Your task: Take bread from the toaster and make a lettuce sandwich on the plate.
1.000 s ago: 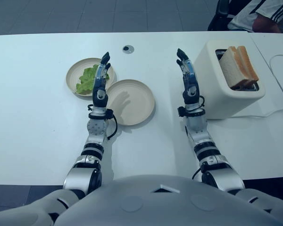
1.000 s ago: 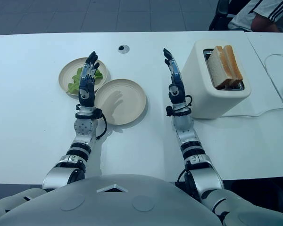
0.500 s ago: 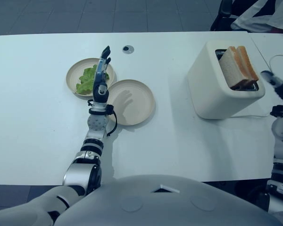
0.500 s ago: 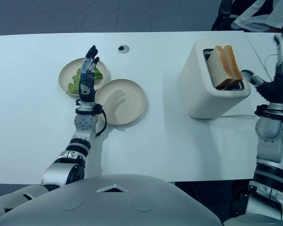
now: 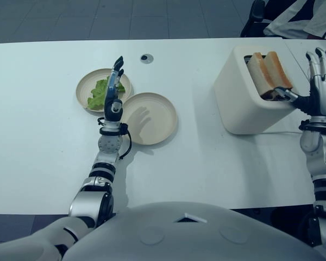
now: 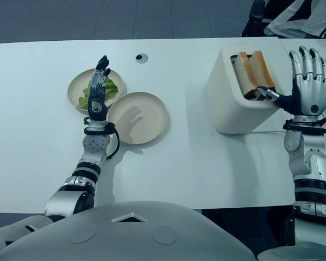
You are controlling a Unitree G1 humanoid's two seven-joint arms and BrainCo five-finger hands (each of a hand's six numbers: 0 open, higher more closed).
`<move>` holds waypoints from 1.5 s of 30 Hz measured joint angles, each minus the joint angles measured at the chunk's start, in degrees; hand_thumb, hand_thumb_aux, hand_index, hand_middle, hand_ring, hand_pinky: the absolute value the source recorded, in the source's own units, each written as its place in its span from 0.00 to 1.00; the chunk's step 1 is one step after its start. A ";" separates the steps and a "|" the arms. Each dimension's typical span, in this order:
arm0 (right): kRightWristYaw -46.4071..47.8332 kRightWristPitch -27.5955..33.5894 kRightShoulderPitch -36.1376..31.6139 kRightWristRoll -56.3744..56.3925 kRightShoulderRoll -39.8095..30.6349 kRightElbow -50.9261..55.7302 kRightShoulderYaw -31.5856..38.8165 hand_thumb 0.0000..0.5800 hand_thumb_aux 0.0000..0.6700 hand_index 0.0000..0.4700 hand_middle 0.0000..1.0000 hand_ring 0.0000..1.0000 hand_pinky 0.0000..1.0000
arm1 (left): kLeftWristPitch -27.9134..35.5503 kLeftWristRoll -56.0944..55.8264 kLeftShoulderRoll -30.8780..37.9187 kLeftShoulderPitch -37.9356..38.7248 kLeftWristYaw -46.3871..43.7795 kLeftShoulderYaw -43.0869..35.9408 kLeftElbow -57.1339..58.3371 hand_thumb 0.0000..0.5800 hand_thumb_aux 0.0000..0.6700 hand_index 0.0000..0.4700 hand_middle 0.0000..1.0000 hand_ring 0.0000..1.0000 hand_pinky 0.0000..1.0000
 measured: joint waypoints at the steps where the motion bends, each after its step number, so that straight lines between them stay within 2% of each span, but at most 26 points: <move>1: 0.46 -0.37 0.39 0.79 -0.28 -0.38 0.91 1.00 1.00 1.00 1.00 1.00 1.00 | -0.01 0.61 0.01 0.15 0.29 -0.07 -0.37 0.00 0.00 0.00 0.00 0.00 0.00; 16: 3.21 -5.96 -0.25 11.26 -1.30 -1.06 1.53 1.00 1.00 1.00 1.00 1.00 1.00 | 0.06 3.11 0.27 1.30 3.33 -0.13 -2.10 0.00 0.00 0.00 0.00 0.00 0.00; 17: 3.22 -6.03 -0.13 11.50 -1.30 -1.07 1.40 0.79 0.55 0.55 0.46 0.46 0.46 | 0.07 3.27 0.28 1.45 3.39 -0.16 -2.25 0.00 0.00 0.00 0.00 0.00 0.00; 18: 3.21 -6.07 0.22 11.58 -1.35 -1.22 1.04 0.00 0.00 0.00 0.00 0.00 0.00 | 0.09 3.40 0.32 1.66 3.43 -0.26 -2.36 0.00 0.00 0.00 0.00 0.00 0.00; 24: 0.71 -3.07 3.96 12.66 -1.48 -3.94 -6.60 0.00 0.00 0.00 0.00 0.00 0.00 | 0.33 4.14 0.61 2.09 4.04 -0.61 -2.87 0.00 0.00 0.00 0.00 0.00 0.00; 34: 4.16 0.73 3.68 7.37 -1.52 -2.31 -1.52 0.00 0.00 0.00 0.00 0.00 0.00 | 1.10 4.43 0.66 3.69 4.36 -0.82 -5.61 0.00 0.00 0.00 0.00 0.00 0.00; 45: 4.23 1.13 -1.13 7.06 -1.86 1.60 1.04 0.00 0.00 0.00 0.00 0.00 0.00 | 1.78 4.58 0.49 5.74 5.64 -1.35 -6.65 0.00 0.00 0.00 0.00 0.00 0.00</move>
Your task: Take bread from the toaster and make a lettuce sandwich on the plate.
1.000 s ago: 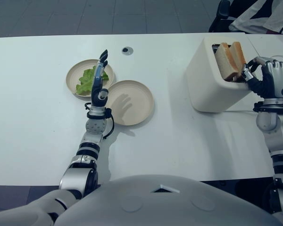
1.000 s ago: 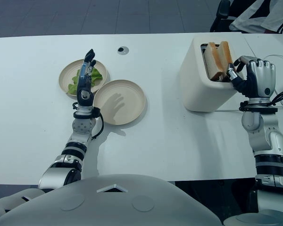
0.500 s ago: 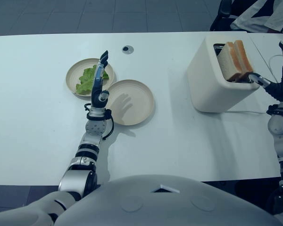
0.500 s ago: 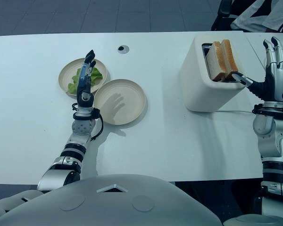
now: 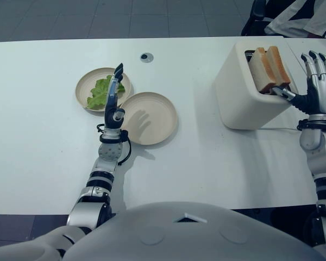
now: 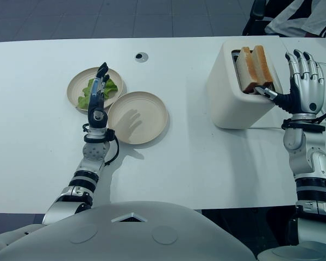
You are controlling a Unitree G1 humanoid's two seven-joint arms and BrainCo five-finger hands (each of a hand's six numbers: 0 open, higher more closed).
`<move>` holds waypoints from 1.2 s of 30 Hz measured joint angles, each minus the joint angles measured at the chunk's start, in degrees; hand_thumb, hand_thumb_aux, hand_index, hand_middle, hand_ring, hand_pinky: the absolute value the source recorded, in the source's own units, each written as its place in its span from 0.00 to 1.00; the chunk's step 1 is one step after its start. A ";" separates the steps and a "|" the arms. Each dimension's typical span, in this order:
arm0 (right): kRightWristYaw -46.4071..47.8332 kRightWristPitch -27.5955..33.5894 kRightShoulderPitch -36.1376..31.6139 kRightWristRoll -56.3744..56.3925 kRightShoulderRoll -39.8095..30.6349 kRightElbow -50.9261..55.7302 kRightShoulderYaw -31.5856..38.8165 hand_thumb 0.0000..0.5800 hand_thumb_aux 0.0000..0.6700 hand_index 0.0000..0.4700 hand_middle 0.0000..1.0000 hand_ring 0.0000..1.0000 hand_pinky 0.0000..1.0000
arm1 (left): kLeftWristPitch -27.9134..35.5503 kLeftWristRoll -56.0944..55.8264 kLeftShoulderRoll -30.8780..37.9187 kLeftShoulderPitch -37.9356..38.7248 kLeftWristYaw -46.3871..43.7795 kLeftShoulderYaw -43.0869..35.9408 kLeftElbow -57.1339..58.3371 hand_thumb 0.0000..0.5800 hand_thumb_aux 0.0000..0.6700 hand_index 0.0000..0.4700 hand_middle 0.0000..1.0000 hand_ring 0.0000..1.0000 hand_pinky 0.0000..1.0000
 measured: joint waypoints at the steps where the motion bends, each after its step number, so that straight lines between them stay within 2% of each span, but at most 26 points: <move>1: 0.15 0.00 -0.21 0.01 -0.04 0.00 0.04 0.00 0.00 0.00 0.00 0.00 0.00 | 0.07 0.04 -0.05 0.04 0.21 -0.04 -0.05 0.00 0.00 0.00 0.00 0.00 0.00; 10: 1.33 2.20 -0.90 0.74 -1.39 1.77 -0.06 0.00 0.00 0.00 0.00 0.00 0.00 | 0.22 0.18 -0.21 0.53 0.88 -0.43 -0.38 0.00 0.00 0.00 0.00 0.00 0.00; 11: 1.70 2.19 -1.22 0.98 -1.39 1.72 0.09 0.07 0.04 0.04 0.00 0.00 0.00 | 0.23 0.27 -0.26 0.71 1.01 -0.43 -0.60 0.00 0.00 0.00 0.00 0.00 0.00; 12: 2.03 2.14 -1.53 1.10 -1.39 1.66 0.17 0.76 0.51 0.51 0.00 0.00 0.00 | 0.26 0.39 -0.30 0.74 1.07 -0.43 -0.64 0.00 0.00 0.00 0.00 0.00 0.00; 13: 2.55 1.89 -1.89 1.16 -1.39 1.03 0.41 0.95 0.77 0.77 0.22 0.22 0.22 | 0.30 0.42 -0.32 0.75 1.12 -0.43 -0.64 0.00 0.00 0.00 0.00 0.00 0.00; 14: 2.91 1.55 -2.13 1.21 -1.38 0.42 0.60 1.00 1.00 1.00 0.65 0.65 0.65 | 0.32 0.44 -0.33 0.75 1.16 -0.44 -0.65 0.00 0.00 0.00 0.00 0.00 0.00; 15: 3.55 0.69 -2.55 1.29 -1.38 -0.88 1.07 1.00 1.00 1.00 1.00 1.00 1.00 | 0.36 0.47 -0.34 0.76 1.29 -0.44 -0.64 0.00 0.00 0.00 0.00 0.00 0.00; 20: 5.36 -1.77 -2.09 3.51 0.11 -6.41 2.57 1.00 1.00 1.00 1.00 1.00 1.00 | 0.41 0.53 -0.39 0.79 1.60 -0.46 -0.64 0.00 0.00 0.00 0.00 0.00 0.00; 25: 2.77 -2.78 0.47 3.30 2.05 -11.97 1.03 1.00 1.00 1.00 1.00 1.00 1.00 | 0.45 0.55 -0.34 0.81 1.94 -0.46 -0.70 0.00 0.00 0.00 0.00 0.00 0.00; 27: -2.62 -2.95 0.72 1.11 3.21 -15.18 -1.43 1.00 1.00 1.00 1.00 1.00 1.00 | 0.46 0.56 -0.33 0.84 1.99 -0.46 -0.77 0.00 0.00 0.00 0.00 0.00 0.00; 30: -16.01 -6.29 0.14 -3.20 6.41 -24.64 -6.34 1.00 1.00 1.00 1.00 1.00 1.00 | 0.46 0.86 -0.20 1.05 2.36 -0.28 -1.07 0.00 0.00 0.00 0.00 0.00 0.00; 32: -18.66 -11.17 -0.86 -4.28 8.78 -29.16 -3.73 1.00 1.00 1.00 1.00 1.00 1.00 | 0.45 1.14 0.10 1.18 3.05 0.31 -1.73 0.00 0.00 0.00 0.00 0.00 0.00; 33: -17.47 -15.40 -2.18 -2.23 10.17 -29.95 0.28 1.00 1.00 1.00 1.00 1.00 1.00 | 0.40 1.20 0.39 1.19 3.58 1.04 -2.01 0.00 0.00 0.00 0.00 0.00 0.00; 36: -1.53 -22.41 -6.87 16.70 15.80 -23.24 14.75 1.00 1.00 1.00 1.00 1.00 1.00 | 0.80 2.36 1.26 1.20 6.41 3.50 -2.80 0.00 0.00 0.00 0.00 0.00 0.00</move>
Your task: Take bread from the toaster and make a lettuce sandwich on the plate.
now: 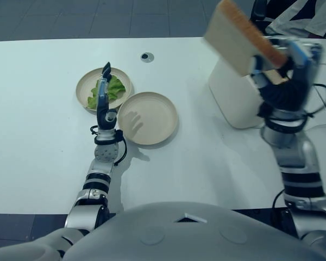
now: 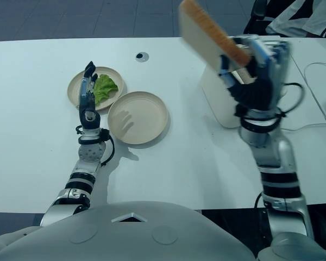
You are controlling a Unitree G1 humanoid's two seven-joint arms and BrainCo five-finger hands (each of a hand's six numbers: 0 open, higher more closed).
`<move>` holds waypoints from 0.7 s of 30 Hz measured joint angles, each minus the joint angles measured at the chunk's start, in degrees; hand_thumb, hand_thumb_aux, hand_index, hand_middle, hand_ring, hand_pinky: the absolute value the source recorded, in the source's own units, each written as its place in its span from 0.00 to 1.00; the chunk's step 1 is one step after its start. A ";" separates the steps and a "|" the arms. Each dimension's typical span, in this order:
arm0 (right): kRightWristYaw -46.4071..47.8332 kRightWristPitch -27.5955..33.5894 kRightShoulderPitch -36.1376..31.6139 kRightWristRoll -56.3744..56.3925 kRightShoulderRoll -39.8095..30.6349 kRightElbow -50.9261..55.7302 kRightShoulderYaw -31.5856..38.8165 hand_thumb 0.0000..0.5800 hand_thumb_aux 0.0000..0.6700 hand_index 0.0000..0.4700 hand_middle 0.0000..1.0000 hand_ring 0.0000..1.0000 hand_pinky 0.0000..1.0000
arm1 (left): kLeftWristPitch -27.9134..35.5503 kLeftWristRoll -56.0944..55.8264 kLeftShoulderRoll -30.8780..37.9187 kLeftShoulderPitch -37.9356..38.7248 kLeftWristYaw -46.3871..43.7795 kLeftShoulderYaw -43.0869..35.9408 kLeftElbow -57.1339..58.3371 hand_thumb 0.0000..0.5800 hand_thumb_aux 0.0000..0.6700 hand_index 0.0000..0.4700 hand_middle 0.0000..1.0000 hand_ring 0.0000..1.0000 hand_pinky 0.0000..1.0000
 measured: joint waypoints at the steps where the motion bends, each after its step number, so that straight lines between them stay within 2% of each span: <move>1: 6.05 -0.37 -1.22 6.03 2.44 3.50 4.01 1.00 1.00 1.00 1.00 1.00 1.00 | 0.45 0.84 0.68 -0.12 1.23 1.00 -0.37 0.00 0.00 0.00 0.00 0.00 0.00; 3: 19.57 1.28 -4.24 17.85 8.18 11.61 9.69 1.00 1.00 1.00 1.00 1.00 1.00 | 2.61 4.26 2.28 -0.67 4.64 3.31 -1.28 0.00 0.00 0.00 0.00 0.00 0.00; 5: 34.16 6.49 -9.04 27.68 14.60 24.19 12.47 1.00 1.00 1.00 1.00 1.00 1.00 | 6.67 10.10 5.97 -2.17 9.11 5.42 -2.15 0.00 0.00 0.00 0.00 0.00 0.00; 8: 46.21 11.64 -14.15 31.58 19.03 39.64 12.44 1.00 1.00 1.00 1.00 1.00 1.00 | 13.24 17.80 11.68 -3.95 14.41 6.17 -3.30 0.00 0.00 0.00 0.00 0.00 0.00; 11: 51.35 11.68 -15.74 29.26 19.88 47.45 12.99 1.00 1.00 1.00 1.00 1.00 1.00 | 19.51 22.40 15.46 -4.88 16.99 4.75 -2.20 0.00 0.00 0.00 0.00 0.00 0.00; 14: 50.46 8.06 -17.82 23.17 19.24 50.25 14.67 1.00 1.00 1.00 1.00 1.00 1.00 | 26.30 27.03 18.57 -7.48 18.29 0.83 1.79 0.00 0.00 0.00 0.00 0.00 0.00; 15: 49.48 6.63 -18.05 20.25 18.85 50.28 15.20 1.00 0.95 0.95 1.00 1.00 1.00 | 29.05 29.11 19.77 -9.17 18.32 -1.32 4.38 0.00 0.00 0.00 0.00 0.00 0.00; 16: 48.48 5.25 -17.95 17.82 18.06 49.76 15.59 0.37 0.21 0.21 1.00 1.00 1.00 | 31.49 31.33 21.18 -10.64 18.55 -3.73 6.66 0.00 0.00 0.00 0.00 0.00 0.00; 17: 46.90 4.16 -17.81 15.41 16.95 48.72 15.59 0.00 0.00 0.00 0.00 0.00 0.00 | 33.25 32.63 22.13 -11.96 18.68 -5.63 8.53 0.00 0.00 0.00 0.00 0.00 0.00; 21: 36.19 1.99 -17.34 3.48 10.46 41.54 13.96 0.00 0.00 0.00 0.00 0.00 0.00 | 37.12 34.09 24.60 -17.52 16.29 -11.68 18.82 0.00 0.00 0.00 0.00 0.00 0.00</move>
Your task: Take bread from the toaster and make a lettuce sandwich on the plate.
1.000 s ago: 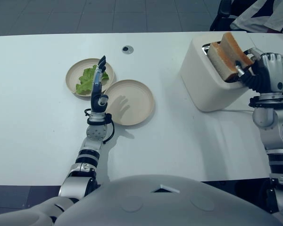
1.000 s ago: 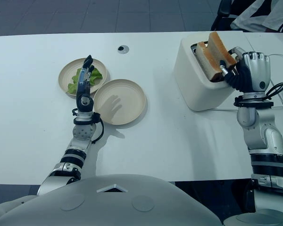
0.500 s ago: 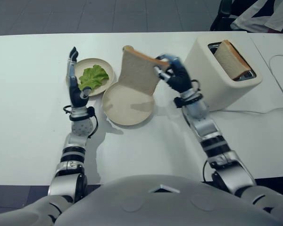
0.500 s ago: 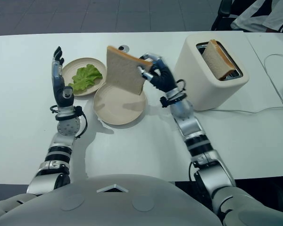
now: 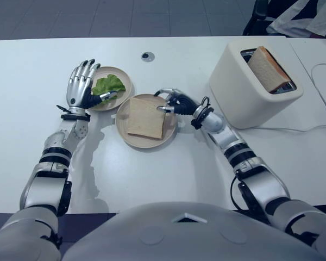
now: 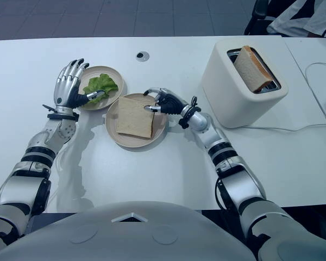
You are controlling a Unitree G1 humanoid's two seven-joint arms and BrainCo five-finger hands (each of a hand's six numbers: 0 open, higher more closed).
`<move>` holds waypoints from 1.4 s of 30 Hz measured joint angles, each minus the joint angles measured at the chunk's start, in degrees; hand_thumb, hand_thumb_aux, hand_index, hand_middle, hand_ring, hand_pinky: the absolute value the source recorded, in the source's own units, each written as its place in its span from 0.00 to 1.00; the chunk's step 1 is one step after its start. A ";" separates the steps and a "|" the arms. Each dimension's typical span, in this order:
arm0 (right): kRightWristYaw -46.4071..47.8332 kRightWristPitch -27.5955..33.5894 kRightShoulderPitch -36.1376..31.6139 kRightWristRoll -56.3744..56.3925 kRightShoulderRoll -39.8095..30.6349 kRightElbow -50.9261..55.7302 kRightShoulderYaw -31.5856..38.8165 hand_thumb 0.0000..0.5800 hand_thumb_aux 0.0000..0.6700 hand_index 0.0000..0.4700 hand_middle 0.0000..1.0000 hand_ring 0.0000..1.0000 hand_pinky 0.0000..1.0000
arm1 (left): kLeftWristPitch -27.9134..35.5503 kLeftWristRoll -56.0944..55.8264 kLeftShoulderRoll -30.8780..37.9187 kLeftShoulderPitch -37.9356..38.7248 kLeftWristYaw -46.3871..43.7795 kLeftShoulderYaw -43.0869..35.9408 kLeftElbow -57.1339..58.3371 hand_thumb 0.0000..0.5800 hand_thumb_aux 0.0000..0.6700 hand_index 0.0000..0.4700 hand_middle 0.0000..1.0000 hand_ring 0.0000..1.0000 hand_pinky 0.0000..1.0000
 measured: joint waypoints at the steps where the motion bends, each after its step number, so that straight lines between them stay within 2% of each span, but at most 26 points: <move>1: -3.25 -0.05 0.09 -3.16 -1.54 -2.78 -1.15 0.00 0.00 0.00 0.00 0.00 0.00 | 0.72 -0.02 0.61 -1.46 -1.40 -1.49 2.84 0.00 0.00 0.00 0.00 0.00 0.00; 2: -6.56 0.16 0.12 -6.11 -3.28 -5.67 -2.08 0.00 0.00 0.00 0.00 0.00 0.00 | 1.25 -0.16 1.22 -2.73 -2.51 -2.61 5.26 0.00 0.00 0.00 0.00 0.00 0.00; 3: -8.83 0.80 0.27 -9.09 -4.29 -7.79 -2.54 0.00 0.00 0.00 0.00 0.00 0.00 | 1.41 -0.64 1.50 -3.57 -3.41 -3.49 6.86 0.89 0.67 0.67 0.00 0.00 0.00; 4: -10.81 1.81 0.80 -11.96 -4.99 -10.31 -2.98 0.00 0.00 0.00 0.00 0.00 0.00 | 1.39 -1.19 1.60 -4.25 -4.42 -4.12 8.20 1.00 1.00 1.00 0.00 0.00 0.00; 7: -14.65 4.81 2.65 -17.12 -7.41 -14.65 -4.01 0.00 0.00 0.00 0.00 0.00 0.00 | 0.83 -3.57 2.38 -5.33 -7.99 -5.68 10.90 1.00 1.00 1.00 0.00 0.00 0.00; 13: -16.28 6.03 5.25 -16.69 -7.62 -19.71 -5.87 0.00 0.00 0.00 0.00 0.00 0.00 | -4.03 -9.41 2.20 -5.46 -14.00 -7.56 11.91 1.00 1.00 1.00 0.00 0.00 0.00; 22: -16.58 6.03 5.88 -14.59 -7.65 -20.73 -6.78 0.00 0.00 0.00 0.00 0.00 0.00 | -6.68 -14.29 2.25 -4.48 -14.77 -8.89 10.75 1.00 1.00 1.00 0.00 0.00 0.00; 27: -17.58 5.88 5.81 -14.50 -7.62 -19.79 -7.85 0.00 0.00 0.00 0.00 0.00 0.00 | -16.09 -26.32 2.36 -0.35 -14.06 -1.71 -0.25 1.00 1.00 1.00 0.00 0.00 0.00; 30: -18.12 5.80 5.78 -14.49 -7.61 -19.39 -8.16 0.00 0.00 0.00 0.00 0.00 0.00 | -20.33 -34.65 0.47 2.65 -19.91 0.26 -7.08 1.00 1.00 1.00 0.00 0.00 0.00; 35: -18.20 5.74 5.77 -14.25 -7.65 -19.52 -8.67 0.00 0.00 0.00 0.00 0.00 0.00 | -21.61 -39.39 -1.90 9.55 -31.87 -2.48 -14.49 1.00 1.00 1.00 0.00 0.00 0.00; 39: -18.60 5.79 6.18 -12.60 -8.57 -22.86 -11.70 0.00 0.00 0.00 0.00 0.00 0.00 | -21.37 -38.07 -3.33 13.18 -38.50 -6.11 -15.18 1.00 1.00 1.00 0.00 0.00 0.00; 42: -19.52 6.17 8.84 -10.93 -10.36 -28.85 -17.49 0.00 0.00 0.00 0.00 0.00 0.00 | -19.71 -34.18 -3.24 12.72 -37.99 -6.87 -12.54 1.00 1.00 1.00 0.00 0.00 0.00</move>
